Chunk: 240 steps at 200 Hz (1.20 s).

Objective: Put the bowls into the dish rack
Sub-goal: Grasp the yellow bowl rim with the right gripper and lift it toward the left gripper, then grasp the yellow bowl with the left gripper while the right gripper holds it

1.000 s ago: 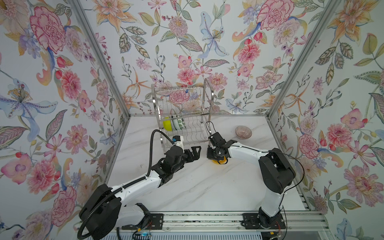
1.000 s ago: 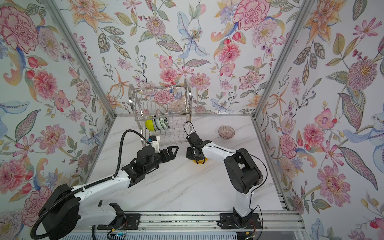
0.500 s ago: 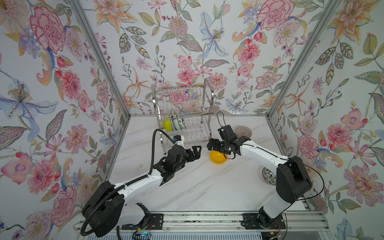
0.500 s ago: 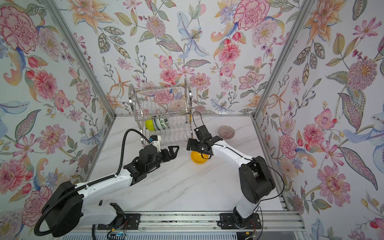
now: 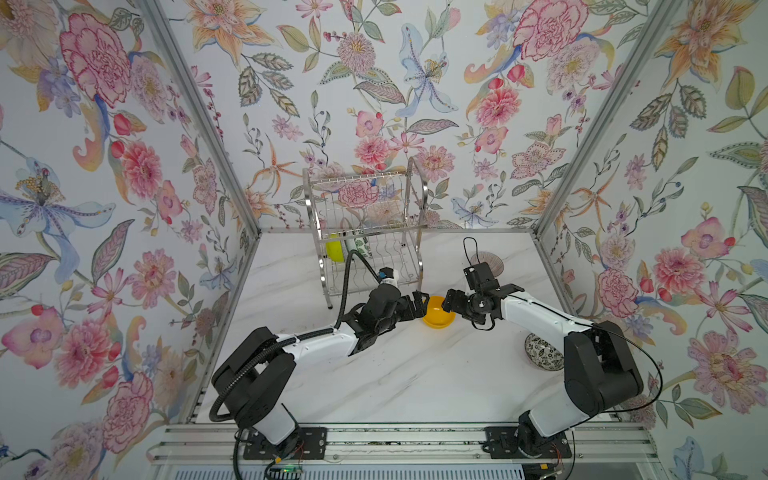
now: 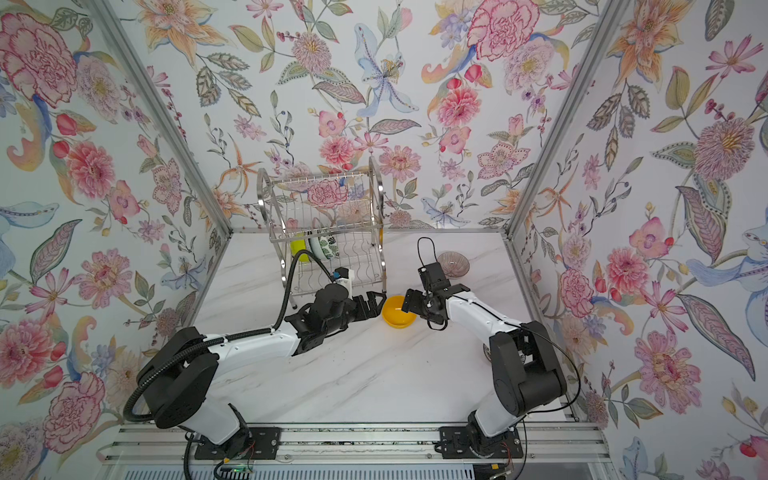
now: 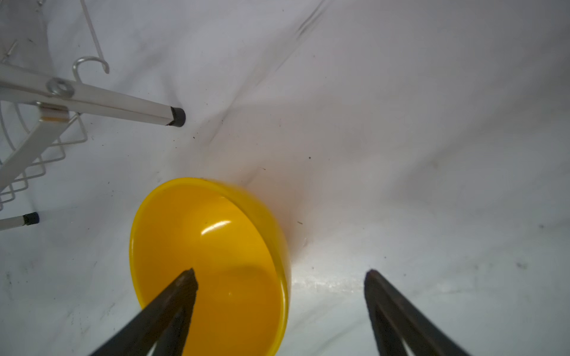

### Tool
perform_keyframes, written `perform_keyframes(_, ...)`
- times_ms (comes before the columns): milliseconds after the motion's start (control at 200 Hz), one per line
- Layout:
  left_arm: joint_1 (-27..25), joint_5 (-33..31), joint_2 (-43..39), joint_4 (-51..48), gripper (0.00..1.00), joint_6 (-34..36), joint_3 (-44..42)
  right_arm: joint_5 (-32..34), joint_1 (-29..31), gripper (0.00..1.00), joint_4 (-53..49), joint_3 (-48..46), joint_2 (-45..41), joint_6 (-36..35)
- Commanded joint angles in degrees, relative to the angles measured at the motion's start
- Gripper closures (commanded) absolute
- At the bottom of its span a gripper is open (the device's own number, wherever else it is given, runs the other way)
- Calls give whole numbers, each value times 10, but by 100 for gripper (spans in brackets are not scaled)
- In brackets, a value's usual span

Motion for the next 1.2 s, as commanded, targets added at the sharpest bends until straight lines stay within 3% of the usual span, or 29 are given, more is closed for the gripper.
perform_keyframes(0,-9,6,5,-4,1,-5,13,-12,0,28,21,-12,16,-3)
perform_keyframes(135,-11,7,5,-13,1,-9,4,-10,-1,48,35,-26,28,-8)
perform_keyframes(375,-16,1,3,-31,3,1,5,-20,-3,64,46,-30,46,-15)
perform_keyframes(570,-20,-1,13,-63,4,7,19,-18,-2,92,36,-19,43,-25)
perform_keyframes(986,-29,-8,36,-97,30,32,64,91,73,100,31,9,-82,-39)
perform_keyframes(1196,-30,-56,15,-123,54,57,71,166,136,100,38,38,-112,-49)
